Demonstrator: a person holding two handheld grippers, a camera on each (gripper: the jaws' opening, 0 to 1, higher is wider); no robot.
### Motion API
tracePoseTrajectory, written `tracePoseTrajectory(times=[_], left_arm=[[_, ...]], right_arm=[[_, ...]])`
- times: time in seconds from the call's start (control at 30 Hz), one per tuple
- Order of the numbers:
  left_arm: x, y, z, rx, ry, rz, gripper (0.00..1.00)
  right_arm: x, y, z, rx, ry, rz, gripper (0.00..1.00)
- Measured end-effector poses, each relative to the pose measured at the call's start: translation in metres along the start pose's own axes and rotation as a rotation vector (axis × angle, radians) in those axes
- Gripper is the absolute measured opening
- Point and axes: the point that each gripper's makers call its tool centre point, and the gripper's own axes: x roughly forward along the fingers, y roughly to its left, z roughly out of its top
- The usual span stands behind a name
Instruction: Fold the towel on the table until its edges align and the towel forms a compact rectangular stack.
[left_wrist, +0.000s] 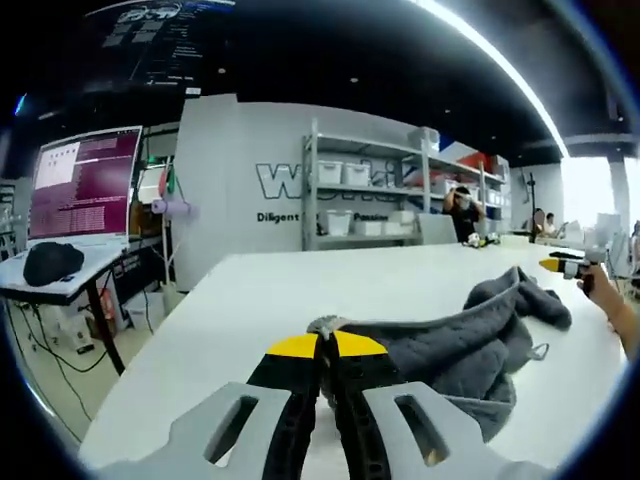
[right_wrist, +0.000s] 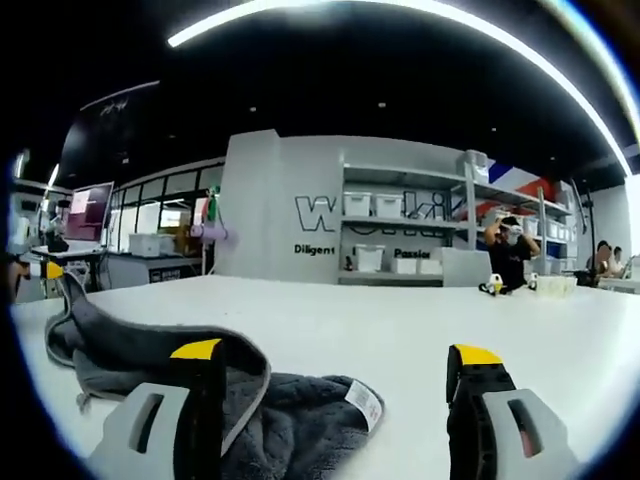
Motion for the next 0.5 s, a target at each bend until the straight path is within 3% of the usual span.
tracePoseTrajectory(times=[0.13,0.2,0.3,0.4,0.5], left_arm=[[0.003,0.007,-0.011,0.027,0.03,0.011,0.03],[0.001,0.007,-0.013,-0.004,0.027,0.005,0.03],[-0.001,0.006,-0.014,-0.014,0.025,0.004,0.03],[-0.002,0.006,-0.013,-0.007,0.021,0.009,0.03],[-0.002,0.006,-0.012,-0.02,0.014,0.001,0.03]], right_arm=[[-0.013,0.01,0.002,-0.002,0.005,0.048,0.94],[-0.022,0.016,0.002,-0.008,0.015,0.071,0.92],[-0.046,0.037,-0.008,-0.062,0.08,0.164,0.72],[-0.067,0.052,-0.001,-0.074,0.028,0.193,0.72],[-0.088,0.073,0.001,-0.022,0.012,0.287,0.66]])
